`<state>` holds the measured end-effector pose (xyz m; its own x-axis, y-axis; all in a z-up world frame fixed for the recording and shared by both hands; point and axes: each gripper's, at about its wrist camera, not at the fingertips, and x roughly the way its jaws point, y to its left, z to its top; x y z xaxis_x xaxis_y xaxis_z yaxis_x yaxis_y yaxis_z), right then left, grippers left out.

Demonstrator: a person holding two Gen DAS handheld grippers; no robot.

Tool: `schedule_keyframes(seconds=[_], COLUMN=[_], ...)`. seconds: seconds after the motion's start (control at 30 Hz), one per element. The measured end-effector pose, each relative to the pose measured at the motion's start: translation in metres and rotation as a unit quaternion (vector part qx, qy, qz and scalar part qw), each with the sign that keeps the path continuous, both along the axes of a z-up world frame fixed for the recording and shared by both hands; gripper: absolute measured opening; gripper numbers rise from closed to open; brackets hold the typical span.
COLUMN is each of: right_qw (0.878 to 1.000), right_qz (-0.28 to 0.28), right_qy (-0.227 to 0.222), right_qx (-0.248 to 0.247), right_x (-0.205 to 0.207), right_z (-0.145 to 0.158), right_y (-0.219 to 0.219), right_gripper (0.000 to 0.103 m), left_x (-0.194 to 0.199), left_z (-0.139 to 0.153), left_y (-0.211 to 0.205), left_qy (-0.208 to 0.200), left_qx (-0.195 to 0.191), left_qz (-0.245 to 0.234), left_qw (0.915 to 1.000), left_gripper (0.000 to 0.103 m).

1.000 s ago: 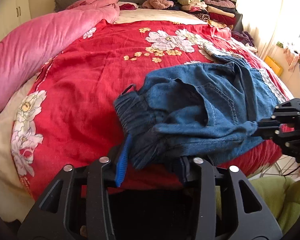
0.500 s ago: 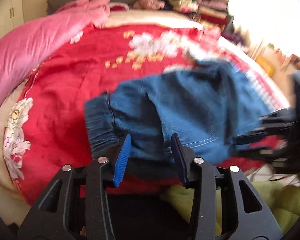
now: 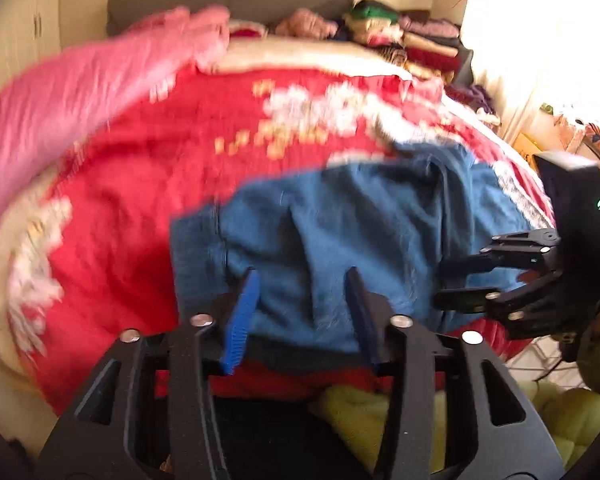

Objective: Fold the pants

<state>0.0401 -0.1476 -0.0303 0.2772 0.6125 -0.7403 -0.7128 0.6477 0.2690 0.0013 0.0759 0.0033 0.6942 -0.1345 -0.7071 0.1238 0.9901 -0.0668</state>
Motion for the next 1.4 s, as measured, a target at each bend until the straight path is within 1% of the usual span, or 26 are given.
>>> schedule_keyframes(seconds=[0.03,0.07,0.13,0.23,0.3,0.37,0.5,0.57,0.67,0.73,0.8,0.83,0.87,0.9,0.93,0.97,1.03,1.17,1.2,1.23,1.27,1.3,1.33,1.37,1.4], right_qw=[1.0,0.999,0.997,0.992,0.987,0.984,0.98,0.981,0.983,0.984,0.986,0.986,0.986,0.983,0.982,0.979,0.975,0.965,0.964,0.963,0.963,0.964,0.965,0.965,0.964], right_qz=[-0.01,-0.025,-0.058,-0.11,-0.142,-0.16,-0.182,-0.178,-0.175,-0.171,-0.16,-0.155,-0.154,-0.158,-0.16,-0.166,-0.177,-0.214,-0.223,-0.227,-0.231,-0.234,-0.241,-0.249,-0.255], right_qy=[-0.014,-0.028,-0.044,-0.056,-0.066,-0.073,-0.083,-0.079,-0.063,-0.049,-0.038,-0.033,-0.029,-0.028,-0.026,-0.023,-0.017,0.004,0.004,0.0,-0.002,0.003,0.015,0.022,0.019], right_qx=[0.004,0.009,0.014,0.019,0.023,0.022,0.013,0.008,-0.006,-0.019,-0.034,-0.052,-0.063,-0.084,-0.099,-0.113,-0.136,-0.152,-0.147,-0.145,-0.141,-0.127,-0.099,-0.077,-0.072], right_x=[0.001,0.004,0.013,0.033,0.045,0.056,0.078,0.093,0.12,0.138,0.156,0.169,0.177,0.189,0.197,0.206,0.223,0.248,0.252,0.254,0.255,0.255,0.254,0.25,0.247], right_z=[0.009,0.019,0.033,0.05,0.06,0.066,0.075,0.078,0.076,0.069,0.06,0.051,0.046,0.036,0.026,0.018,0.003,-0.02,-0.024,-0.024,-0.024,-0.023,-0.019,-0.014,-0.01], right_y=[-0.008,-0.018,-0.036,-0.062,-0.077,-0.087,-0.098,-0.094,-0.08,-0.064,-0.047,-0.034,-0.027,-0.015,-0.007,0.0,0.01,0.007,0.002,-0.002,-0.007,-0.014,-0.025,-0.038,-0.044], right_gripper=[0.054,0.054,0.058,0.061,0.063,0.063,0.063,0.063,0.063,0.063,0.063,0.063,0.063,0.063,0.063,0.063,0.063,0.063,0.061,0.045,0.037,0.024,0.012,0.011,0.011], left_x=[0.0,0.002,0.006,0.016,0.022,0.028,0.044,0.053,0.065,0.075,0.084,0.089,0.091,0.092,0.091,0.089,0.084,0.078,0.078,0.078,0.078,0.077,0.078,0.077,0.076], left_z=[0.006,0.013,0.018,0.019,0.017,0.013,-0.005,-0.016,-0.028,-0.038,-0.047,-0.052,-0.055,-0.055,-0.056,-0.058,-0.059,-0.062,-0.062,-0.062,-0.062,-0.061,-0.061,-0.061,-0.06], left_y=[-0.003,-0.008,-0.016,-0.037,-0.054,-0.068,-0.096,-0.111,-0.127,-0.134,-0.134,-0.133,-0.132,-0.132,-0.132,-0.135,-0.14,-0.143,-0.143,-0.141,-0.14,-0.139,-0.139,-0.139,-0.138], left_qy=[-0.007,-0.012,-0.014,-0.008,0.002,0.015,0.054,0.073,0.088,0.098,0.11,0.112,0.112,0.111,0.11,0.111,0.109,0.105,0.105,0.105,0.105,0.104,0.103,0.101,0.1], left_qx=[-0.001,-0.01,-0.018,-0.014,-0.022,-0.03,-0.054,-0.058,-0.054,-0.055,-0.069,-0.071,-0.073,-0.077,-0.08,-0.079,-0.069,-0.06,-0.062,-0.065,-0.067,-0.068,-0.068,-0.067,-0.066], left_qz=[-0.002,-0.009,-0.02,-0.046,-0.072,-0.094,-0.133,-0.148,-0.16,-0.153,-0.142,-0.133,-0.126,-0.125,-0.128,-0.137,-0.149,-0.16,-0.161,-0.162,-0.163,-0.164,-0.165,-0.166,-0.167], left_qw=[1.0,0.9998,0.9995,0.9988,0.9971,0.995,0.9882,0.9845,0.9817,0.9818,0.9813,0.9822,0.9829,0.9829,0.9824,0.9812,0.9804,0.9796,0.9794,0.979,0.9787,0.9785,0.9785,0.9786,0.9786], left_gripper=[0.047,0.05,0.057,0.061,0.064,0.066,0.067,0.067,0.067,0.067,0.067,0.064,0.05,0.041,0.025,0.017,0.016,0.016,0.016,0.016,0.016,0.016,0.016,0.016,0.016])
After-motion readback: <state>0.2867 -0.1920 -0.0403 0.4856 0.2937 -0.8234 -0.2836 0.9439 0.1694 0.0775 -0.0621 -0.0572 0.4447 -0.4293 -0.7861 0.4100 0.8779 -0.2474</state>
